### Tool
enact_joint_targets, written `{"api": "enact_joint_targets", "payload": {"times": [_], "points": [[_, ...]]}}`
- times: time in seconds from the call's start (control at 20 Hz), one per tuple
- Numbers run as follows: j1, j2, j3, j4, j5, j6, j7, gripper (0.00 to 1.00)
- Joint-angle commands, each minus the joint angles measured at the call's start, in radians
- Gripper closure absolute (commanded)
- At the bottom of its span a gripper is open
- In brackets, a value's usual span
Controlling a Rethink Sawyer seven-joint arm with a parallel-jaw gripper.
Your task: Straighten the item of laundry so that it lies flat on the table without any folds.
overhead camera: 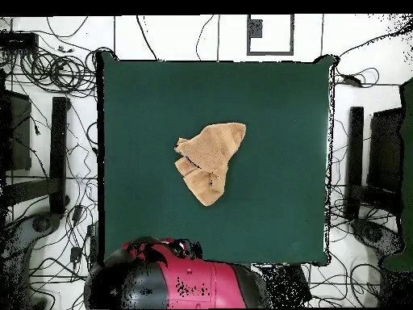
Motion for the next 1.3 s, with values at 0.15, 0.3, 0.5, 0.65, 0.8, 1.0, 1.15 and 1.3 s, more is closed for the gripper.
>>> {"api": "enact_joint_targets", "payload": {"times": [0.15,0.3,0.5,0.65,0.8,1.0,1.15,1.3], "points": [[0.002,0.192,0.048,-0.055,-0.027,-0.025,0.207,0.0],[0.042,0.273,0.01,-0.132,-0.063,0.02,0.374,0.0],[0.061,0.318,-0.019,-0.167,-0.024,0.002,0.446,0.0],[0.064,0.327,-0.023,-0.178,-0.002,0.005,0.45,0.0],[0.056,0.33,-0.017,-0.143,0.012,-0.061,0.421,0.0],[0.068,0.35,-0.03,-0.152,0.011,-0.019,0.476,0.0],[0.076,0.382,-0.017,-0.212,0.006,0.066,0.494,0.0],[0.066,0.445,0.005,-0.244,0.024,0.051,0.494,0.0]]}}
